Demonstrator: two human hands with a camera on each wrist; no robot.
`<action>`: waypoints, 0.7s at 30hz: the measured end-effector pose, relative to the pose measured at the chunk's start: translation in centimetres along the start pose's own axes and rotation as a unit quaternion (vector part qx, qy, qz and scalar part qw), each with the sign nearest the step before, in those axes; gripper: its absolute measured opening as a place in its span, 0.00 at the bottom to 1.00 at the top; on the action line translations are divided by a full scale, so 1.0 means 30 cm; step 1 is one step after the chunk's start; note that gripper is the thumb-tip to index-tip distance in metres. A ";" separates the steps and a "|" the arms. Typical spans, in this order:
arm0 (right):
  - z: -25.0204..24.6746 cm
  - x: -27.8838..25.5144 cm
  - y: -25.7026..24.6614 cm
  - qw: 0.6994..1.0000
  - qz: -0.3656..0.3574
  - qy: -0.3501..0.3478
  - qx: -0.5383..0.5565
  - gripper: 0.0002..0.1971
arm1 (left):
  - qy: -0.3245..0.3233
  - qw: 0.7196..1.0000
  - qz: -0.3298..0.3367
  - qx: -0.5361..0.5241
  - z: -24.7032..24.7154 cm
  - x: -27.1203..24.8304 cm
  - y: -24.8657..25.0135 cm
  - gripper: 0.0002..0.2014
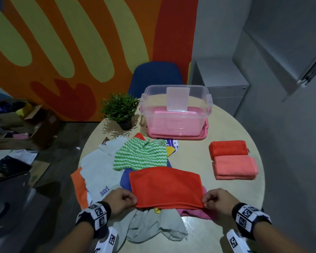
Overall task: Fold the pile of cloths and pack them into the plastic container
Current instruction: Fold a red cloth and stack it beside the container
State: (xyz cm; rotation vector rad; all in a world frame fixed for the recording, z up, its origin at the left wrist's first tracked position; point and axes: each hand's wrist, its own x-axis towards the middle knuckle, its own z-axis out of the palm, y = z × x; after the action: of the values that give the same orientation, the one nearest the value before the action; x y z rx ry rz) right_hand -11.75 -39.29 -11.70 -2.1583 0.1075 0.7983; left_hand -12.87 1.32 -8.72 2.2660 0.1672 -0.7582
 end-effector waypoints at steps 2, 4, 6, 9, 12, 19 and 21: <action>0.015 0.019 0.009 1.000 -0.002 0.029 -0.004 0.05 | 0.030 0.999 0.001 -0.026 0.008 0.019 -0.006 0.06; 0.033 0.035 0.014 0.999 0.008 0.053 0.006 0.07 | 0.072 0.997 -0.004 -0.031 0.015 0.033 0.000 0.07; 0.048 0.043 0.010 0.998 0.035 0.056 -0.016 0.14 | 0.106 0.994 -0.010 -0.015 0.023 0.041 0.019 0.10; 0.049 0.064 0.002 0.997 0.062 0.052 0.005 0.19 | 0.113 0.993 -0.026 -0.013 0.018 0.047 0.063 0.17; 0.039 0.078 -0.008 0.990 0.074 0.046 0.111 0.13 | 0.088 0.995 -0.018 -0.048 -0.003 0.082 0.038 0.25; -0.022 0.045 -0.080 0.951 0.027 0.051 0.303 0.03 | 0.094 0.977 -0.010 -0.192 -0.054 0.083 0.108 0.10; -0.029 0.043 -0.096 0.922 0.044 0.060 0.380 0.03 | 0.106 0.958 -0.020 -0.267 -0.068 0.068 0.137 0.10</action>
State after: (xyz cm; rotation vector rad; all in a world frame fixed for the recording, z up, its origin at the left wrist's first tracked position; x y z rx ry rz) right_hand -9.34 -37.77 -10.12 -1.4604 0.4977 0.5426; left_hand -8.88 -0.48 -6.26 1.8202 0.4620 -0.4182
